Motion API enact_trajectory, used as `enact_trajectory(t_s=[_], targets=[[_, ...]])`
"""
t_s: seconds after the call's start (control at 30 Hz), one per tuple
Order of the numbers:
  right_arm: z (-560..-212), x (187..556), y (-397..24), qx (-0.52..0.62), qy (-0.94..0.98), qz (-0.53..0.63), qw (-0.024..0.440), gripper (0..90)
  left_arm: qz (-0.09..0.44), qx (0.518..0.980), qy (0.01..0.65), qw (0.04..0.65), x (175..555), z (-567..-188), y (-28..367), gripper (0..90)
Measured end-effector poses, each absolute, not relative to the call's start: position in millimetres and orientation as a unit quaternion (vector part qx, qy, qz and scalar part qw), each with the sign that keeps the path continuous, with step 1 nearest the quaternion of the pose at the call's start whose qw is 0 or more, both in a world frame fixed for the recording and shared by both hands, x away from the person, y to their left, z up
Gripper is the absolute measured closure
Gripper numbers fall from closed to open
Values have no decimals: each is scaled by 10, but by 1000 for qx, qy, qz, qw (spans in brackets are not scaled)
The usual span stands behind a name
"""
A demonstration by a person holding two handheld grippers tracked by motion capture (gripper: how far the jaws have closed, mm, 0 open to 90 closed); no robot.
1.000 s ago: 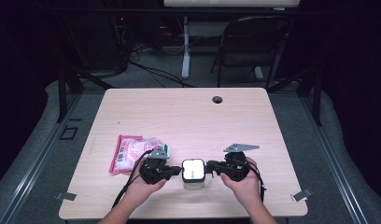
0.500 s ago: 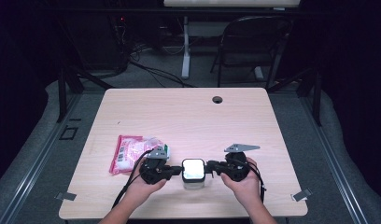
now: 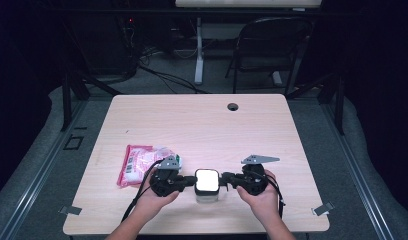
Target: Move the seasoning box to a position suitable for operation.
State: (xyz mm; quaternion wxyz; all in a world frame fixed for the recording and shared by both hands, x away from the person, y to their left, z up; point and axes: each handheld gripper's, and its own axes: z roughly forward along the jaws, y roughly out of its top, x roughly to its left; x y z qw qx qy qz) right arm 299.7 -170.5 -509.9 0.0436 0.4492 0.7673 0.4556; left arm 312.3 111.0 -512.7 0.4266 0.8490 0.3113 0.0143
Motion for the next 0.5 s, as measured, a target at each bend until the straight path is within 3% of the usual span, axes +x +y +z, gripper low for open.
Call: enact_trajectory(t_s=[0.5], targets=[[-5116, 2987, -1698, 448, 764, 461, 50, 826, 16, 845, 310, 436, 3120, -5084, 1088, 872]])
